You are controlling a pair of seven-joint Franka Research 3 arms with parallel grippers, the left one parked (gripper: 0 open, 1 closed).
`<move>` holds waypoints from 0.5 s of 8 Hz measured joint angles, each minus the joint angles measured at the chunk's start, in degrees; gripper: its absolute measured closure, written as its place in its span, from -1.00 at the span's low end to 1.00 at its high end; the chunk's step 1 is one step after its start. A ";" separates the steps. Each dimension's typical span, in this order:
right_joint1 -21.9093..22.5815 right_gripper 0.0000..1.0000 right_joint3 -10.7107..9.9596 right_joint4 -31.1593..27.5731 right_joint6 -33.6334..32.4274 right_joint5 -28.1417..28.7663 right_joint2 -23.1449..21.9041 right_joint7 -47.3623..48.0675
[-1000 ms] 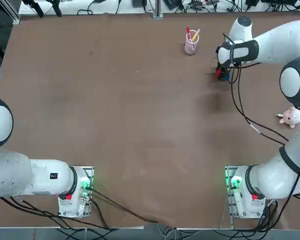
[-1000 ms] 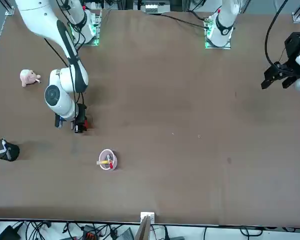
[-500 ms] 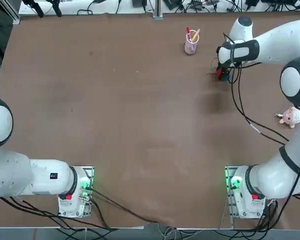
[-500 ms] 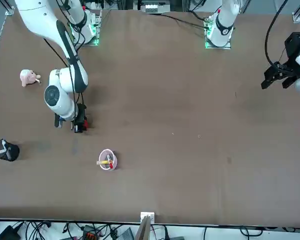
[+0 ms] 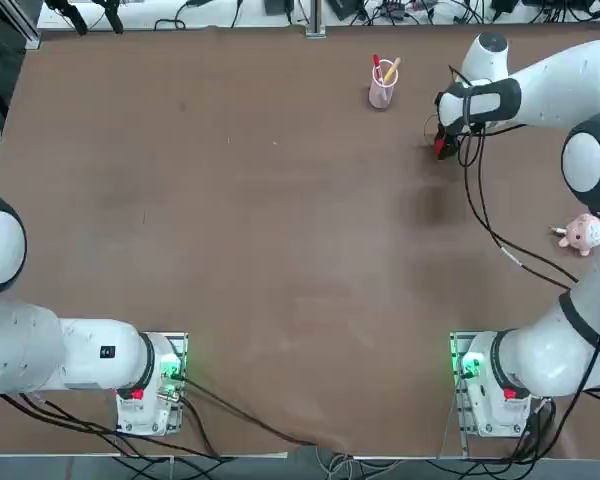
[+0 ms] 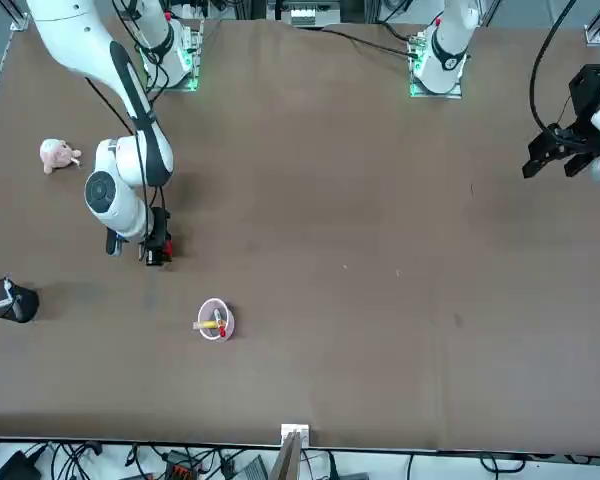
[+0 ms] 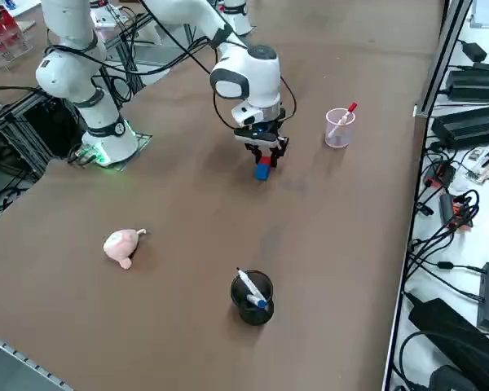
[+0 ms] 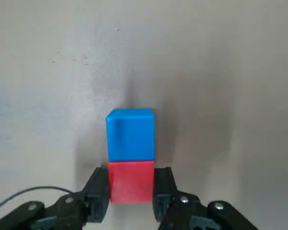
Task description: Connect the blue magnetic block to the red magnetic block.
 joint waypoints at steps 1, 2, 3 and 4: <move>-0.03 0.04 0.00 0.04 -0.22 0.00 -0.01 -0.35; -0.07 0.00 0.00 0.09 -0.56 0.00 0.00 -0.99; -0.14 -0.07 0.00 0.10 -1.17 0.00 0.00 -1.96; -0.26 -0.15 0.00 0.24 -2.01 0.00 -0.04 -2.87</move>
